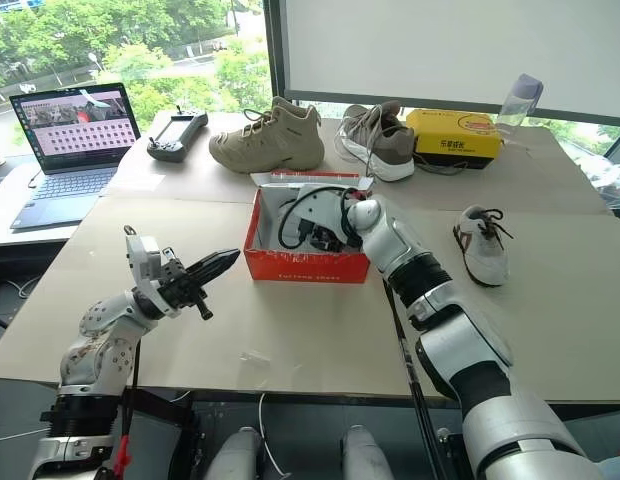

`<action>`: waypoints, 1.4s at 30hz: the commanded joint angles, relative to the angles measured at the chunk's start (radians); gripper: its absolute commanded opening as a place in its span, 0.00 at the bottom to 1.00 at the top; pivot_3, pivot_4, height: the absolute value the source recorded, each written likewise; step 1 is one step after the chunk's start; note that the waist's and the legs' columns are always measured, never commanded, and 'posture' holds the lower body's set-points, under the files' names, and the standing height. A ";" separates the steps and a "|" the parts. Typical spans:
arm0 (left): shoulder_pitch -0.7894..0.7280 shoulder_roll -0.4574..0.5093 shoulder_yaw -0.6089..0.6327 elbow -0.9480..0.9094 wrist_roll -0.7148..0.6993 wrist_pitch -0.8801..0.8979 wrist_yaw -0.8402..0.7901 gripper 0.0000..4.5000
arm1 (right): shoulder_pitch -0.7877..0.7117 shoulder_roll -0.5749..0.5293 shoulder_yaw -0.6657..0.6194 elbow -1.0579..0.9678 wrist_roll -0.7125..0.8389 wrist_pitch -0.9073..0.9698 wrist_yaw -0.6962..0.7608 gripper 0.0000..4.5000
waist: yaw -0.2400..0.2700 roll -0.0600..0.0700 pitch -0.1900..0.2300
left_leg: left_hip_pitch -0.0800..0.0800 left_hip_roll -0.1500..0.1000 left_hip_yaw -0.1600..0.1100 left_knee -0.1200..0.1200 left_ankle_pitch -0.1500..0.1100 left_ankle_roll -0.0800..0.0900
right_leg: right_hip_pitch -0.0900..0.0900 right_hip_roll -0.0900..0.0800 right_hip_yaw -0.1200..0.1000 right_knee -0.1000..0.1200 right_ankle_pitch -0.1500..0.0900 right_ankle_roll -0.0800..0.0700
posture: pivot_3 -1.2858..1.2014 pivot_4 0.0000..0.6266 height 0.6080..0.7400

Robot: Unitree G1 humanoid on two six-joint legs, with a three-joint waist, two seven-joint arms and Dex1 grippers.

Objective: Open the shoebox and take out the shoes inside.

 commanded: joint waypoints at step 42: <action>-0.005 0.015 0.003 -0.042 -0.009 0.013 0.003 0.00 | 0.016 -0.026 -0.373 -0.532 0.210 0.323 0.175 0.00 | -0.017 0.001 0.000 | 0.000 0.000 -0.001 0.001 0.000 0.000 | 0.000 0.000 0.000 0.002 0.000 0.000 | 0.52 0.24 0.79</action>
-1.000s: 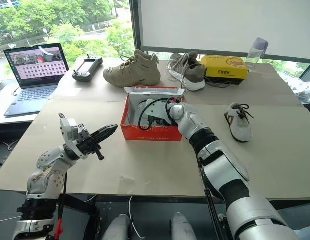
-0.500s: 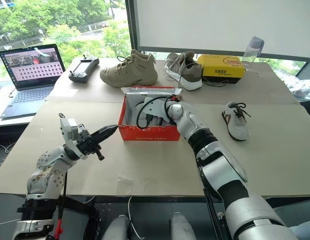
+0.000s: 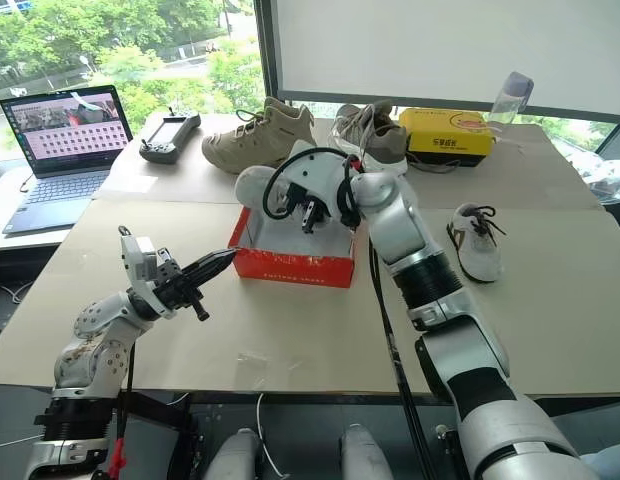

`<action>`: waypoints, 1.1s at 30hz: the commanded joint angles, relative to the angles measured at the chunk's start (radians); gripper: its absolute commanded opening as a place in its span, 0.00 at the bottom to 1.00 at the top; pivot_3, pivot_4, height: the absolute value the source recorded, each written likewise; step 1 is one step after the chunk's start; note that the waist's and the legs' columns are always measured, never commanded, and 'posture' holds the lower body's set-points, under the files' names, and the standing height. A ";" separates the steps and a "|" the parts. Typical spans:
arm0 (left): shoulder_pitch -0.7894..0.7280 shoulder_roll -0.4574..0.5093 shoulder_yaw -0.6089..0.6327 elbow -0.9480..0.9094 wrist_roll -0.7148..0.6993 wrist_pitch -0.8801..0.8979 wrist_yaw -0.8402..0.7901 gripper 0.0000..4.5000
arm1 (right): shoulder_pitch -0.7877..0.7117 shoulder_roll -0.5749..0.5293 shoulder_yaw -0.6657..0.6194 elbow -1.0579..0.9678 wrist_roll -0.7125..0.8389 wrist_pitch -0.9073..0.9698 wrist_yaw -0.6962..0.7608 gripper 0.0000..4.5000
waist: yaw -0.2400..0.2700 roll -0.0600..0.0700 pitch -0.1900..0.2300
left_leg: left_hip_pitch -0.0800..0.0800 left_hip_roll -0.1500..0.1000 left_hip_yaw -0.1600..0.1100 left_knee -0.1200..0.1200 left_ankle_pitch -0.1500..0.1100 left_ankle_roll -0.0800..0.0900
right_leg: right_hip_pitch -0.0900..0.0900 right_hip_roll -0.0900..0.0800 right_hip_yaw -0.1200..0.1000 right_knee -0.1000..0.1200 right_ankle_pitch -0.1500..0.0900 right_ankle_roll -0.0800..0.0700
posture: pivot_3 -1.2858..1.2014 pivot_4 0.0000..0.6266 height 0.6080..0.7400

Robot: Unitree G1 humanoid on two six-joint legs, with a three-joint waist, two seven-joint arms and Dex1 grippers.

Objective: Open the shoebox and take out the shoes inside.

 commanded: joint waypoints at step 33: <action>-0.015 0.000 -0.028 -0.013 -0.008 0.019 -0.016 0.00 | 0.119 -0.368 -0.523 0.299 0.306 0.704 -0.337 0.00 | 0.007 0.007 0.004 | -0.003 0.000 0.001 0.001 0.000 0.001 | 0.000 -0.001 0.001 -0.006 0.001 0.001 | 0.52 0.24 0.79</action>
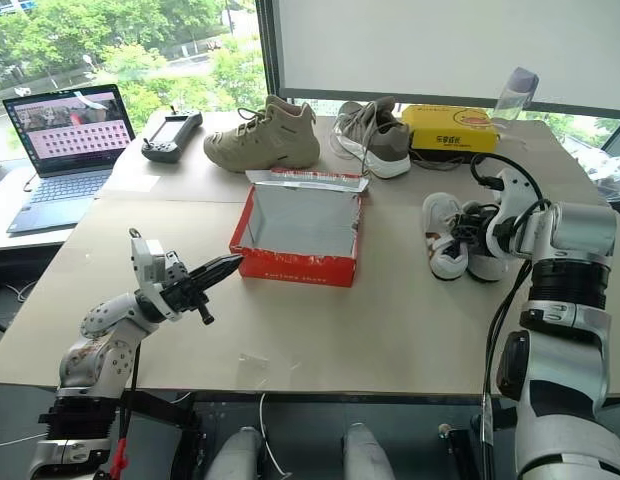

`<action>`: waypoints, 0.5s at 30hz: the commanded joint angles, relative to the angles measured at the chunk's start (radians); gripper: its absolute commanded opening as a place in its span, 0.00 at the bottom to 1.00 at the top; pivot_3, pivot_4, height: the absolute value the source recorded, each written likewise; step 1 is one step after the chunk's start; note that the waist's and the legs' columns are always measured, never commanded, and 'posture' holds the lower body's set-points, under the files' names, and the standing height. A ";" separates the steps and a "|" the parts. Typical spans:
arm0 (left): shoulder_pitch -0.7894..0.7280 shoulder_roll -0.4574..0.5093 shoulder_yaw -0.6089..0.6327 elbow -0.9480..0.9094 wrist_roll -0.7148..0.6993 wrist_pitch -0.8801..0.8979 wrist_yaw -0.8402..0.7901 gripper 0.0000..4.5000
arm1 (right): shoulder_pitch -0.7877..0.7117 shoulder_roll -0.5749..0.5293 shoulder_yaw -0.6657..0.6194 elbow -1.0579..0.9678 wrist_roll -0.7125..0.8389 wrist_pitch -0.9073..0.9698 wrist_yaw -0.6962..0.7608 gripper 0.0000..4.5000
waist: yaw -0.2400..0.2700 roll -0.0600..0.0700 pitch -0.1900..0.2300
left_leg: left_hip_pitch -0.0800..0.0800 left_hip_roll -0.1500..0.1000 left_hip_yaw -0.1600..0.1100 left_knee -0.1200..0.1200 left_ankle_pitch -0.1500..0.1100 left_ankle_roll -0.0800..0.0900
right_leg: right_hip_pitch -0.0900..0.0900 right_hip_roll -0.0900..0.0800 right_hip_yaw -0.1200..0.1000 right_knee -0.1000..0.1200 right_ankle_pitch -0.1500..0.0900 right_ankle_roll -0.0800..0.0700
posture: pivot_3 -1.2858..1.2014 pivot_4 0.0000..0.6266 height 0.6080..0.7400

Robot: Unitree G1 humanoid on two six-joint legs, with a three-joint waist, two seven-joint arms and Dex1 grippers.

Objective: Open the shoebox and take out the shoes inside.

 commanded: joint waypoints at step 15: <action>-0.025 0.003 0.001 0.000 -0.006 -0.006 -0.014 0.00 | -0.027 -0.085 0.081 -0.071 -0.002 -0.115 -0.026 0.85 | 0.008 0.001 0.000 | 0.000 0.000 0.000 0.002 0.000 0.000 | 0.001 0.000 0.000 0.000 0.000 0.000 | 0.52 0.24 0.79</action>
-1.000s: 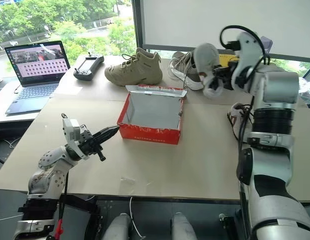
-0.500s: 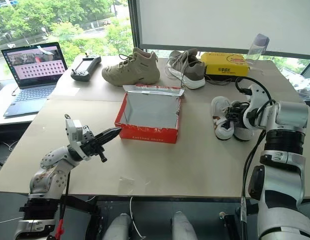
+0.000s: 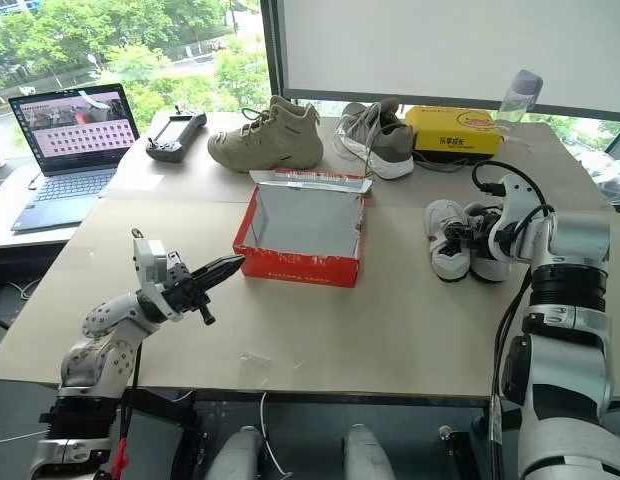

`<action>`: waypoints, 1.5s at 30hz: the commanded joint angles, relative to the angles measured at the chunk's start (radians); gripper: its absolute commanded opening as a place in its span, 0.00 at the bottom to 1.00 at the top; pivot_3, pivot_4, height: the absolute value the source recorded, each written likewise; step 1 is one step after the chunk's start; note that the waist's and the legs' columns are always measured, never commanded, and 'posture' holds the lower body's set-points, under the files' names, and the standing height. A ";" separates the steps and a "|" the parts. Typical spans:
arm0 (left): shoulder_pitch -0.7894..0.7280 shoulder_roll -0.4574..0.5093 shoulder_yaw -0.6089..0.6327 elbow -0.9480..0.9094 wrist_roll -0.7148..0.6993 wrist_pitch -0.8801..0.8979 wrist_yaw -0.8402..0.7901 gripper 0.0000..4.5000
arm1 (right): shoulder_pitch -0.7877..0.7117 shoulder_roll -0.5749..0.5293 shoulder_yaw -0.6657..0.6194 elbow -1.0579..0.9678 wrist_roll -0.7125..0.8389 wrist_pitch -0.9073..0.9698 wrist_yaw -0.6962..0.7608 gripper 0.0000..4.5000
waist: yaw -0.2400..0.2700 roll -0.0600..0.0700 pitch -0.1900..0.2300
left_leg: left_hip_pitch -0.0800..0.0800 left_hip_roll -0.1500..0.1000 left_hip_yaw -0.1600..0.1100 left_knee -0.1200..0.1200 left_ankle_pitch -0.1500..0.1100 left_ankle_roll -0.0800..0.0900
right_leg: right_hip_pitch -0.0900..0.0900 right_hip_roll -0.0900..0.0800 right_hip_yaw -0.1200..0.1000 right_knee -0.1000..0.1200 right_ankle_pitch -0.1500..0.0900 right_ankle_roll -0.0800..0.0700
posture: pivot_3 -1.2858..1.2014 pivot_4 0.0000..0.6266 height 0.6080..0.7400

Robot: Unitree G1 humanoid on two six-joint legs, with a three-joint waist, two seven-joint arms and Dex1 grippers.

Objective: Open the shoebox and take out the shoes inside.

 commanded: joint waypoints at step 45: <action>0.030 -0.113 0.247 0.017 0.318 0.042 0.918 0.00 | 0.777 0.348 0.326 -0.887 -0.190 -0.550 -0.484 0.85 | 0.018 -0.005 -0.003 | -0.001 0.000 -0.001 0.000 0.000 0.000 | 0.001 0.000 -0.001 -0.002 0.002 0.001 | 0.52 0.24 0.79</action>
